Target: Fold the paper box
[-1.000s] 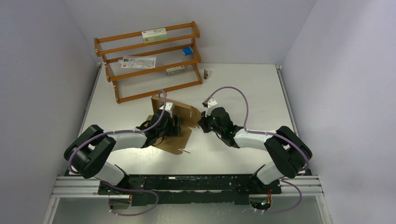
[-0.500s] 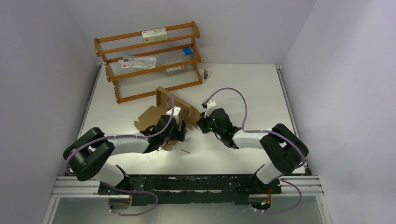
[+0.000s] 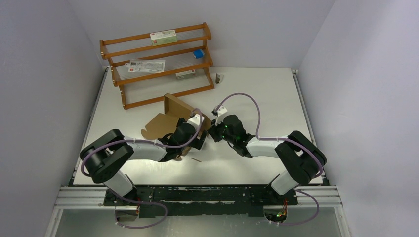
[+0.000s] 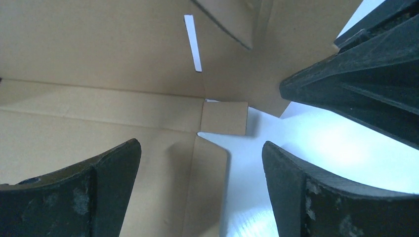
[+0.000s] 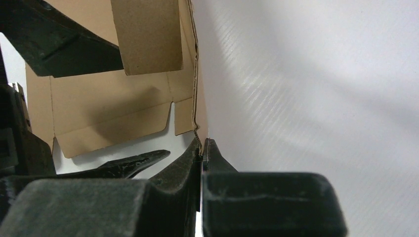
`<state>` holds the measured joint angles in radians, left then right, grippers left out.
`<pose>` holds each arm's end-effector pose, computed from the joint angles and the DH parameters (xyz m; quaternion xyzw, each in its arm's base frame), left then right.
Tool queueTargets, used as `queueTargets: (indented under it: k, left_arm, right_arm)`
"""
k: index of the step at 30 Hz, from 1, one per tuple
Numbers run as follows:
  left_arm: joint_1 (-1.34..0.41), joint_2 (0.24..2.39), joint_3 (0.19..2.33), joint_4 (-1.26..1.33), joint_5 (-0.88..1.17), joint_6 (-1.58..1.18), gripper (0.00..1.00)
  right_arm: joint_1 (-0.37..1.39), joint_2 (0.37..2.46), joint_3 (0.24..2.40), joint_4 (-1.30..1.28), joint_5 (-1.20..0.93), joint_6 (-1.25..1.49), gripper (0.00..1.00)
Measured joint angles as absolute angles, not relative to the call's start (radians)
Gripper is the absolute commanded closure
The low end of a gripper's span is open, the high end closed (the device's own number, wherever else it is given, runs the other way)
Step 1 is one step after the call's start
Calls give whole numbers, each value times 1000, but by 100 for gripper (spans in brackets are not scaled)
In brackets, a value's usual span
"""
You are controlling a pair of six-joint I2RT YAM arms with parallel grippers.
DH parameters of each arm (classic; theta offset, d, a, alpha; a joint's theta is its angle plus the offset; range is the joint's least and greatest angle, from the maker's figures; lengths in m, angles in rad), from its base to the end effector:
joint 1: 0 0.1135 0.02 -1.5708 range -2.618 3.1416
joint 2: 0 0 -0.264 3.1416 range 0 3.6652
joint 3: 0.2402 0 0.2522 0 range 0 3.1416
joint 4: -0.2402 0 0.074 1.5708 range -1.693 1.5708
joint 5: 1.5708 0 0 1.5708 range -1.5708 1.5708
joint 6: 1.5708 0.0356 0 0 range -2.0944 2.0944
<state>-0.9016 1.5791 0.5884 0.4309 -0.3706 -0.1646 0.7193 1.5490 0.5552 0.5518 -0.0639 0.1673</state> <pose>0.1946 -0.2253 0.1486 0.2265 0.8344 -0.1031 0.4918 0.2220 0.1975 0.1580 -0.2466 0.8079 0.2537 0.4714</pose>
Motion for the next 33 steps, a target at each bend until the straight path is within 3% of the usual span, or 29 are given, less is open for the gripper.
queueTargets:
  k: [16, 25, 33]
  left_arm:
    - [-907, 1695, 632, 492, -454, -148, 24]
    - [-811, 1668, 628, 505, -409, -279, 37]
    - [-759, 1671, 609, 512, -309, -341, 35]
  right_arm:
    - [719, 1547, 555, 535, -92, 160, 100]
    - [719, 1542, 554, 529, -94, 152, 100]
    - [720, 1539, 546, 533, -74, 155, 100]
